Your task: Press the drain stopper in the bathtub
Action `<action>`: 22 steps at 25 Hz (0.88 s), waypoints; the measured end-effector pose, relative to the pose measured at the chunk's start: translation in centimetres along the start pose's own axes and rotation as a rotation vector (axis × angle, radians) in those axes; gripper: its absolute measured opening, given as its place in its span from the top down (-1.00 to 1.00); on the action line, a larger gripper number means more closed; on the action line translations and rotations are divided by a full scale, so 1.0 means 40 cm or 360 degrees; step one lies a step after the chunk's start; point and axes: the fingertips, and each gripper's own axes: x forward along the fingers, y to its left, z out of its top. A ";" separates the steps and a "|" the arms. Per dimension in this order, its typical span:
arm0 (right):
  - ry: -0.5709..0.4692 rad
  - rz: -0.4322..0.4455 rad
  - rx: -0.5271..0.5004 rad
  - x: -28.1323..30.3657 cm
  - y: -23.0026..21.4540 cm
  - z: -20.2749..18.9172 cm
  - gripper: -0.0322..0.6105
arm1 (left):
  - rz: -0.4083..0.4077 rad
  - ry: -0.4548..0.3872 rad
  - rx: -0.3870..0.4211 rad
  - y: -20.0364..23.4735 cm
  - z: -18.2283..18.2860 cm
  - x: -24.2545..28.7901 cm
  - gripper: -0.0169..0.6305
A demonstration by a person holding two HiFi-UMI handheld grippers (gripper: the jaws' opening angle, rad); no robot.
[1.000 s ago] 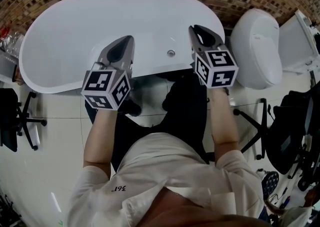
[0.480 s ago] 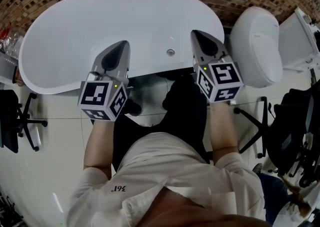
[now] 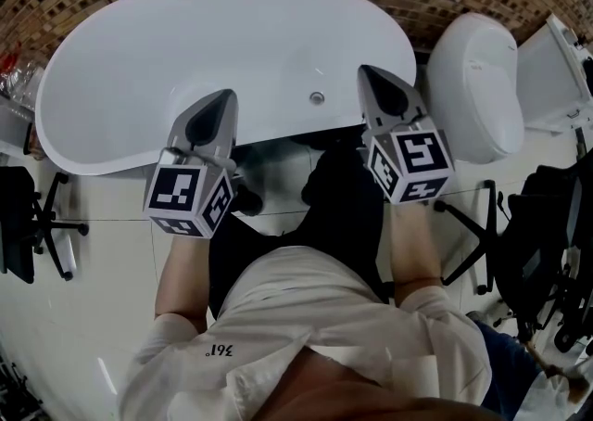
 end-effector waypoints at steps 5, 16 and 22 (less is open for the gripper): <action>-0.0011 -0.0022 0.0005 -0.009 -0.008 -0.004 0.89 | -0.0003 0.0004 0.0003 -0.008 -0.001 -0.003 0.93; 0.0031 0.0010 0.0020 -0.012 0.009 -0.038 0.89 | 0.0019 -0.0004 -0.0007 0.002 -0.003 -0.019 0.93; 0.0039 0.0013 0.0021 -0.014 0.007 -0.044 0.89 | 0.0018 0.0000 -0.0016 0.003 -0.011 -0.023 0.93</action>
